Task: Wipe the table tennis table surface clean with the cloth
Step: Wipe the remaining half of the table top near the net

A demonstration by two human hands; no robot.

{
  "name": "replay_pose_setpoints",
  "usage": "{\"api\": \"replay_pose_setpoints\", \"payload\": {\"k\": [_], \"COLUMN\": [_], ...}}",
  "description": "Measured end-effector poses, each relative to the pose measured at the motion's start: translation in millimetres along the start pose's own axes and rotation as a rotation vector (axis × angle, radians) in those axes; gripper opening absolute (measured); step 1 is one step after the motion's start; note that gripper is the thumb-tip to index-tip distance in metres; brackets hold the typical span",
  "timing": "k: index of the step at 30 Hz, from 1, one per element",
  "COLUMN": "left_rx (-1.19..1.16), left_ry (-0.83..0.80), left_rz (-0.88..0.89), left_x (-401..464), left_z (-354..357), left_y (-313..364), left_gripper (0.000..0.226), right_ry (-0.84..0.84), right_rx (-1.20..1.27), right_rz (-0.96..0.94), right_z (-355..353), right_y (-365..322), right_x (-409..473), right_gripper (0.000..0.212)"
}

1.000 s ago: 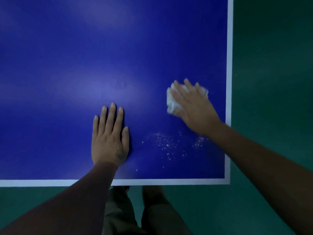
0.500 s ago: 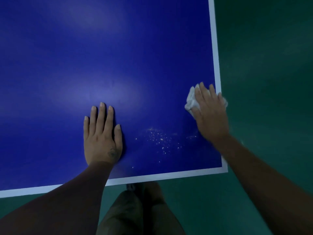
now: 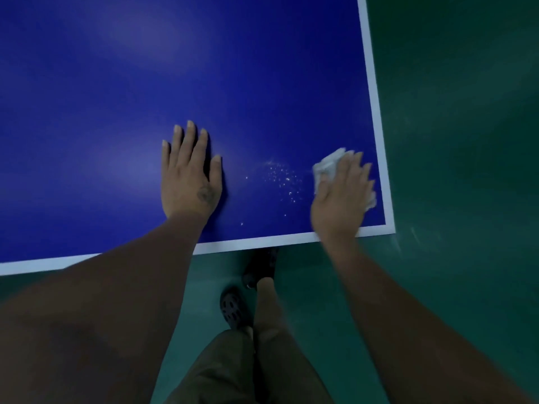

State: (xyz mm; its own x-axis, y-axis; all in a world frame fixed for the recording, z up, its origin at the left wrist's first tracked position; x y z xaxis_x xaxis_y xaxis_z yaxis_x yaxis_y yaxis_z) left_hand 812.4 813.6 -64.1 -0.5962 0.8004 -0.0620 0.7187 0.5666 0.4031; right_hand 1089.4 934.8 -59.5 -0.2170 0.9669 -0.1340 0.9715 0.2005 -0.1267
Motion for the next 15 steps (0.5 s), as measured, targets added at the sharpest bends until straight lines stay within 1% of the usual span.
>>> {"api": "replay_pose_setpoints", "payload": {"k": [2, 3, 5, 8, 11, 15], "left_rx": [0.033, 0.054, 0.089, 0.114, 0.101, 0.084], "left_ry": [-0.02, -0.028, -0.023, 0.003, 0.006, 0.031], "left_rz": [-0.004, -0.01, -0.028, -0.058, -0.068, -0.064], "left_x": [-13, -22, -43, -53, -49, -50], "left_z": [0, -1, -2, -4, -3, -4], "left_y": [-4, -8, -15, -19, -19, -18], "left_gripper": [0.06, 0.06, 0.059, 0.059, 0.059, 0.058], "right_ry": [-0.039, -0.055, -0.056, 0.003, 0.06, -0.015], "right_rx": [-0.002, 0.009, 0.038, 0.085, 0.08, 0.061], "right_rz": [-0.094, -0.105, -0.022, 0.113, 0.163, 0.017], "right_z": [12, 14, 10, 5, 10, 24], "right_y": [-17, -17, 3, 33, 15, -28], "right_x": [-23, -22, -10, -2, -19, -32], "right_gripper": [0.065, 0.064, 0.062, 0.064, 0.066, 0.066]}}
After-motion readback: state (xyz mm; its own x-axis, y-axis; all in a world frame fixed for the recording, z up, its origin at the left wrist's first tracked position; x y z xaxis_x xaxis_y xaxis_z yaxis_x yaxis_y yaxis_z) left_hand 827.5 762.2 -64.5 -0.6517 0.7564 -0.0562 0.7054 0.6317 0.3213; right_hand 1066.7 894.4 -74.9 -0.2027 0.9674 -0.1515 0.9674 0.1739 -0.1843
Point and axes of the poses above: each hand's wrist, its own x-axis towards the middle knuckle, its own z-axis out of the palm, y = z × x, the point moved 8 cm from there along x, towards the middle knuckle, and after that the axes turned 6 degrees about -x, right-handed, at the moved point
